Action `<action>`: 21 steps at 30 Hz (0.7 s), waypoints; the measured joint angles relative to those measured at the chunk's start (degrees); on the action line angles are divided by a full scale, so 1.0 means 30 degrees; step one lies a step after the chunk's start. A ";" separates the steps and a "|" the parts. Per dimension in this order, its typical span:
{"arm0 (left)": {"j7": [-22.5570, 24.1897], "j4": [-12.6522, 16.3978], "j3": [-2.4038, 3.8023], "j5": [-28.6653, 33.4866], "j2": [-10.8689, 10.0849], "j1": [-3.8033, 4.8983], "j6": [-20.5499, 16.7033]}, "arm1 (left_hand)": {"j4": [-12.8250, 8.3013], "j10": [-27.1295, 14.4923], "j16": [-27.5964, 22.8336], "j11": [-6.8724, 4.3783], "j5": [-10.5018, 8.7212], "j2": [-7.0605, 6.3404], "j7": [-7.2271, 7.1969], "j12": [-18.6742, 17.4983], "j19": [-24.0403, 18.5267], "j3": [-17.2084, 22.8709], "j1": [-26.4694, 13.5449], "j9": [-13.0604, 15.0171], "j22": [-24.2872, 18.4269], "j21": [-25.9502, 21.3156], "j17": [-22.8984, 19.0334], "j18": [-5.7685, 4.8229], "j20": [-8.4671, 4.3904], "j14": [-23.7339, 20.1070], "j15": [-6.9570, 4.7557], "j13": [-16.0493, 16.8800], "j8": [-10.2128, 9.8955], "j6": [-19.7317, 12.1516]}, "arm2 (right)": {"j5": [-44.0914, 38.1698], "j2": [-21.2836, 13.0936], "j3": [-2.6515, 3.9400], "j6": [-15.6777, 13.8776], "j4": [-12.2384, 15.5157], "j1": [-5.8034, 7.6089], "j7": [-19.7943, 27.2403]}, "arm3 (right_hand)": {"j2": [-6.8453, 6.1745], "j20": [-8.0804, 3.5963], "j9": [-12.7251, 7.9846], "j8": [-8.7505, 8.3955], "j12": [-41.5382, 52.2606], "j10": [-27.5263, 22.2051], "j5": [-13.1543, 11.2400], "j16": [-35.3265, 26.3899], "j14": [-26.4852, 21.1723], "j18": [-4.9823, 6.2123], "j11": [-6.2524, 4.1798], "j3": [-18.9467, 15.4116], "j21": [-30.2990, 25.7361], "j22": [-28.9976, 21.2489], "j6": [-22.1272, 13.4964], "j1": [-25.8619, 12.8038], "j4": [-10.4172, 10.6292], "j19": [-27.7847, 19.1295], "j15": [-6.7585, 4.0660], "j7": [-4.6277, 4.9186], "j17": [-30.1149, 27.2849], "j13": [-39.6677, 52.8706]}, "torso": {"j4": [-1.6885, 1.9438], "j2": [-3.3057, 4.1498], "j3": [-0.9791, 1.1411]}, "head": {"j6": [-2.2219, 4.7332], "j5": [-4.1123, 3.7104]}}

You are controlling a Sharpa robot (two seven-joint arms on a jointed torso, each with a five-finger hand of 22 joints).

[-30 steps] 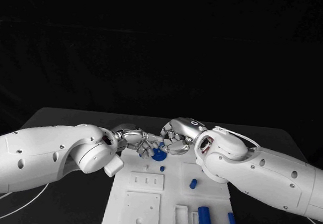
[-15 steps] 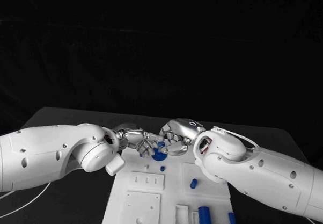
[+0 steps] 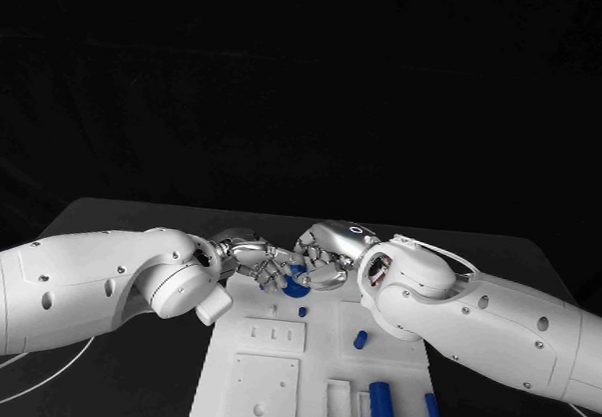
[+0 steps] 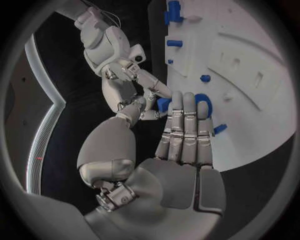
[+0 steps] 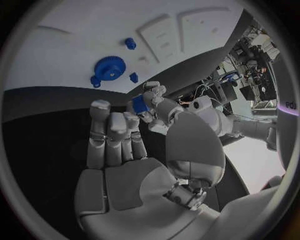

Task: Assemble the parts on the task board

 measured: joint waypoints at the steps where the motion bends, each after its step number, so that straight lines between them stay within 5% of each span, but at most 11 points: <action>1: -0.0013 -0.0003 -0.0002 -0.0004 0.0001 0.0000 0.0009 | -0.0021 0.0000 0.0000 0.0000 0.0000 -0.0002 -0.0035 0.0000 0.0000 -0.0021 -0.0002 -0.0009 0.0000 0.0000 0.0010 0.0000 0.0000 0.0000 0.0000 0.0000 0.0000 0.0035 | 0.0000 0.0013 0.0000 0.0003 -0.0008 0.0000 -0.0002 | 0.0000 0.0000 -0.0001 0.0000 0.0000 0.0001 0.0000 0.0000 0.0000 -0.0001 0.0000 0.0000 0.0000 0.0000 0.0000 0.0000 0.0000 0.0000 0.0001 0.0000 0.0001 0.0000 | 0.0002 0.0000 -0.0002 | -0.0002 0.0002; 14: -0.0189 -0.0269 -0.0050 -0.0079 0.0193 0.0000 0.0151 | -0.0262 0.0034 0.0077 0.0034 0.0000 0.0280 -0.0062 0.0075 0.0001 -0.0152 0.0281 -0.0021 0.0001 0.0107 0.0033 0.0000 0.0000 0.0073 -0.0072 0.0103 0.0041 0.0198 | -0.0001 0.0137 -0.0020 0.0078 -0.0027 -0.0033 -0.0062 | -0.0027 0.0002 0.0026 0.0051 0.0000 0.0002 0.0080 0.0000 -0.0001 -0.0001 0.0002 -0.0001 0.0000 0.0000 -0.0001 -0.0026 -0.0002 -0.0001 0.0009 0.0002 0.0015 0.0017 | 0.0013 -0.0009 -0.0013 | -0.0068 0.0059; 21: -0.0253 -0.0297 -0.0067 -0.0095 0.0215 0.0000 0.0265 | -0.0856 0.0110 0.0166 -0.0037 0.0000 0.1111 -0.0101 0.0147 0.0001 -0.0140 0.0980 -0.0063 -0.0006 0.0107 0.0033 -0.0001 0.0000 0.0143 -0.0142 0.0209 0.0036 0.0373 | -0.0005 0.0142 -0.0024 0.0136 -0.0024 -0.0040 -0.0078 | -0.0027 0.0003 0.0028 0.0052 -0.0001 0.0029 0.0079 0.0000 0.0026 -0.0001 0.0029 -0.0002 0.0000 0.0000 -0.0001 -0.0027 -0.0003 -0.0002 0.0038 0.0003 0.0013 0.0016 | 0.0002 -0.0011 -0.0013 | -0.0103 0.0081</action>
